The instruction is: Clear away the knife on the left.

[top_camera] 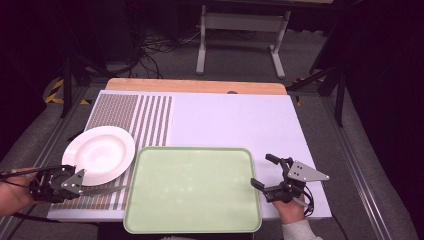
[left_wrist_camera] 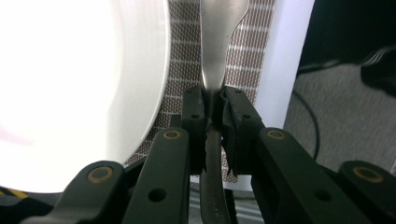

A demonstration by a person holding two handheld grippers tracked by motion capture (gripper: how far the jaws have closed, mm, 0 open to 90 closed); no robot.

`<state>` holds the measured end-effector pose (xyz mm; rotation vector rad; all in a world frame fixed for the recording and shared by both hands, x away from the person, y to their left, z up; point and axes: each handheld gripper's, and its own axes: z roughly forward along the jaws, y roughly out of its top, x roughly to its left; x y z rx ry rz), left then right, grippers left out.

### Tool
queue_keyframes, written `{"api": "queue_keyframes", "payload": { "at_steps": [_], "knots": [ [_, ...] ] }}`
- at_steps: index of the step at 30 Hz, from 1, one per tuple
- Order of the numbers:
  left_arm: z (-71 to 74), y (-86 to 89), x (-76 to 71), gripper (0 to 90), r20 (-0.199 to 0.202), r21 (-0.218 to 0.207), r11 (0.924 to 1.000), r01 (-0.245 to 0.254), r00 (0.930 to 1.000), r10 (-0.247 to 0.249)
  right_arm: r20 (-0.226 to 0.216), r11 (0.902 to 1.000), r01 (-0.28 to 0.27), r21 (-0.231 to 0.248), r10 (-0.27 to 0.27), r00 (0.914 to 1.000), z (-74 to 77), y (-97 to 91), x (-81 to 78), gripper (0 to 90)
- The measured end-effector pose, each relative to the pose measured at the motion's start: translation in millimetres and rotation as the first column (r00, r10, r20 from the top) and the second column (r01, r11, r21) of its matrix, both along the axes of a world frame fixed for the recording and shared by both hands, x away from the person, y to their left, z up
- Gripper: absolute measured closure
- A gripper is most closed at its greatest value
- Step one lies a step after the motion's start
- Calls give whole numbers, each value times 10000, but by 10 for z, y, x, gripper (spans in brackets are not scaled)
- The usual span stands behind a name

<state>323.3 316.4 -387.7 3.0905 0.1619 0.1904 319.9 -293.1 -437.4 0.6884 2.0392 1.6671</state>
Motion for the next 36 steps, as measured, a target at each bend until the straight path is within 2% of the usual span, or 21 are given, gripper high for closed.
{"api": "queue_keyframes", "payload": {
  "at_steps": [4,6,9,10,13,17,24,26,29,31,32,33,34,35,36],
  "knots": [
    [102,-23,9,803,81,-366,9981,-499,9987,502,18,10000,22,16,-22,10000,2,-6,0,19],
    [143,-22,34,803,-164,-698,9940,-847,9963,838,20,10000,24,19,-24,10000,2,-9,0,19],
    [197,-32,55,803,-230,-957,9879,-1221,9925,1204,22,10000,26,17,-26,10000,4,-10,1,19],
    [204,-37,58,803,-309,-1197,9835,-1359,9906,1332,20,10000,22,19,-22,10000,4,-12,1,19],
    [253,-59,68,803,-481,-1407,9752,-1709,9850,1657,18,10000,29,8,-29,10000,4,-17,1,19],
    [303,-88,74,802,-644,-1959,9604,-1980,9799,1889,23,10000,26,-1,-26,10000,4,-16,2,19],
    [375,-195,53,803,-879,-2318,9410,-2466,9687,2321,15,10000,19,1,-19,10000,2,-14,4,18],
    [393,-218,54,802,-969,-2594,9315,-2549,9665,2375,20,10000,14,9,-14,10000,3,-13,3,18],
    [421,-253,67,802,-1290,-3030,9031,-3042,9520,2774,15,10000,7,-5,-7,10000,3,-14,1,18],
    [434,-284,72,802,-1453,-3234,8882,-3263,9447,2941,17,10000,7,1,-7,10000,3,-16,2,18],
    [436,-304,81,802,-1619,-3387,8760,-3433,9384,3052,17,10000,-3,1,3,10000,4,-17,2,18],
    [438,-326,86,802,-1697,-3547,8665,-3513,9355,3098,20,10000,-7,6,7,10000,4,-15,2,18],
    [439,-338,89,802,-1754,-3604,8615,-3577,9331,3140,9,10000,-23,9,23,10000,3,-15,2,17],
    [436,-353,92,802,-1840,-3727,8524,-3668,9295,3195,7,10000,-27,11,27,10000,3,-15,2,17],
    [435,-364,94,802,-1926,-3787,8464,-3744,9264,3236,12,10000,-24,6,24,10000,4,-15,0,17]
  ]
}}
